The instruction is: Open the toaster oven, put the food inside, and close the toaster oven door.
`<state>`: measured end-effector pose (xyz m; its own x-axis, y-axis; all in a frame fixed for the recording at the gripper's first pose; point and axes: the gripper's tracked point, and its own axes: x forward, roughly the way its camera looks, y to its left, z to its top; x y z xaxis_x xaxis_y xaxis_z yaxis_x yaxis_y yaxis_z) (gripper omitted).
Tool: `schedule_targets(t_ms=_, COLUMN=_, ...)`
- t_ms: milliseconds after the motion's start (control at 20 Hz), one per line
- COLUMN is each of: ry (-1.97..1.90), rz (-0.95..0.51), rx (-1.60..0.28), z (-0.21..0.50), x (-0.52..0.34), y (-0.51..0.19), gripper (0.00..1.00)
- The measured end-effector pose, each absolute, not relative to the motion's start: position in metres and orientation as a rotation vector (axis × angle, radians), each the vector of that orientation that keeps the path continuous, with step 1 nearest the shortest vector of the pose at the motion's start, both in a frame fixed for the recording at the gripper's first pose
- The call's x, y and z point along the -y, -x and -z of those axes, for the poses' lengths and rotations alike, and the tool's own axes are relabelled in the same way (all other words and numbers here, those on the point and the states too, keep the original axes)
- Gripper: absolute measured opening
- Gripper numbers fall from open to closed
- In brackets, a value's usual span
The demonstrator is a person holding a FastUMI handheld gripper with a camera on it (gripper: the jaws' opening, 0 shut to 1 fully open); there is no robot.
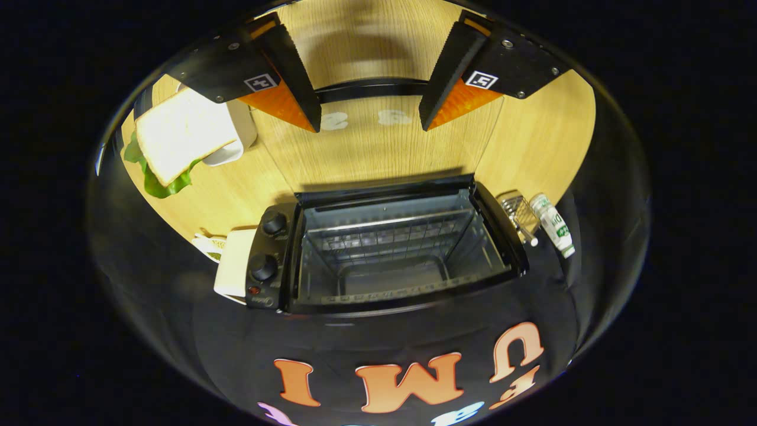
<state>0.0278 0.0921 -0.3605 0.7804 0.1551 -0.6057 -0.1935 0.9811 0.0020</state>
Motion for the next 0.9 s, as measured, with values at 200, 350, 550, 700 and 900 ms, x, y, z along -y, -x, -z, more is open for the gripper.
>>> schedule_targets(t_ms=200, ry=0.064, rz=-0.189, rx=-0.591, z=0.318, x=-0.052, y=-0.044, gripper=0.99)
schedule_targets(t_ms=350, ry=0.053, rz=-0.178, rx=-0.572, z=0.291, x=-0.008, y=-0.055, gripper=0.99)
schedule_targets(t_ms=550, ry=0.085, rz=-0.161, rx=-0.564, z=0.264, x=0.062, y=-0.073, gripper=0.99)
schedule_targets(t_ms=700, ry=0.082, rz=-0.171, rx=-0.582, z=0.254, x=0.11, y=-0.081, gripper=0.99)
schedule_targets(t_ms=900, ry=0.087, rz=-0.223, rx=-0.671, z=0.264, x=0.154, y=-0.085, gripper=0.99)
